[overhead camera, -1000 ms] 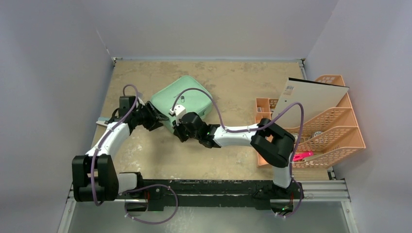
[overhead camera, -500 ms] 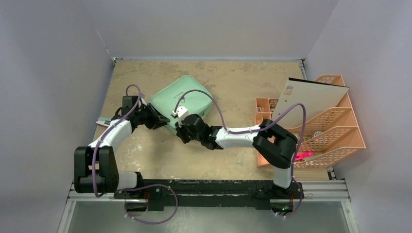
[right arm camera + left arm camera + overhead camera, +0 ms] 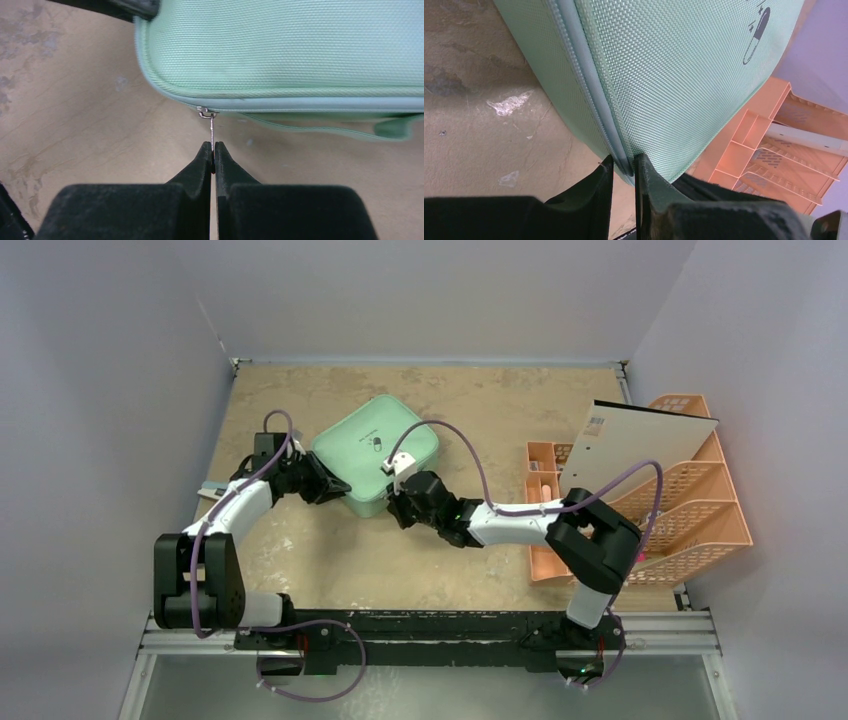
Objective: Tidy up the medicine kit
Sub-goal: Zip the medicine box at the center of the board.
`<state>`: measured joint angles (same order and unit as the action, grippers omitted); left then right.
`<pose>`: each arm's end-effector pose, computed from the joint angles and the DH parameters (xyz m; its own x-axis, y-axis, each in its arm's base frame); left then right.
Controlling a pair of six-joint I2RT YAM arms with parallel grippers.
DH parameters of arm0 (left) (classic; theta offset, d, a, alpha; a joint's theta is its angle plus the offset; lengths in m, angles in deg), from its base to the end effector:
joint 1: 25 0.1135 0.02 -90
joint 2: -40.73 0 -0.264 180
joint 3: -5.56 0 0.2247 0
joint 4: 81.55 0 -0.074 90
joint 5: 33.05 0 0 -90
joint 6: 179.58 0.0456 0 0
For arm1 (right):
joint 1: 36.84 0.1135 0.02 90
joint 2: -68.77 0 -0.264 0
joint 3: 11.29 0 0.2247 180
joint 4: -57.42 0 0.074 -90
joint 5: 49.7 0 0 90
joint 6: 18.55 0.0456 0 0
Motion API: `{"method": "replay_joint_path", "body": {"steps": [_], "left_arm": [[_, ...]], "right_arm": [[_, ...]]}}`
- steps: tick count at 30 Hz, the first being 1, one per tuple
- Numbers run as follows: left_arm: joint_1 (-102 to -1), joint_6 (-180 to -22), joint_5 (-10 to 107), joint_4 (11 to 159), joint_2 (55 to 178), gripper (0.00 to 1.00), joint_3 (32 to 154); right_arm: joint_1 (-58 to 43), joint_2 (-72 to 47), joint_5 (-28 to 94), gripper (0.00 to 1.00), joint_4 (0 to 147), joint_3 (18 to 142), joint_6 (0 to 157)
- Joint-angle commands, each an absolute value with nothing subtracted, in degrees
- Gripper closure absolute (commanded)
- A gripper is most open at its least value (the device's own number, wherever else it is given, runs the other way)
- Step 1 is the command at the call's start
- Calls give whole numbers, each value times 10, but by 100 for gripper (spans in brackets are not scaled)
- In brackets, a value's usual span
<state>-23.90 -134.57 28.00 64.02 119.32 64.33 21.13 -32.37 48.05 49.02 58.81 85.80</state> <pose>0.2461 -0.0174 0.2037 -0.7619 -0.6334 -0.1355 -0.3856 0.6116 -0.6909 0.2033 0.3134 0.2108 -0.3896 -0.1598 -0.9070 -0.6993 0.6922 0.1785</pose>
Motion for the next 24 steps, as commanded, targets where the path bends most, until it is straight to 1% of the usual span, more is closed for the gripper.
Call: {"method": "replay_joint_path", "body": {"steps": [1,5,19,20,24], "left_arm": [[-231,-1288,435,606,1223,84,638],[-232,-1289,432,607,1230,84,639],[-232,-1279,429,600,1250,84,646],[-232,-1279,426,600,1252,84,648],[-232,-1283,395,633,1242,83,655]], "right_arm": [[176,-289,492,100,539,570,859],[159,-290,494,100,537,566,859],[86,-302,535,100,572,615,859],[83,-302,541,100,576,618,749],[79,-295,552,100,601,626,745]]}}
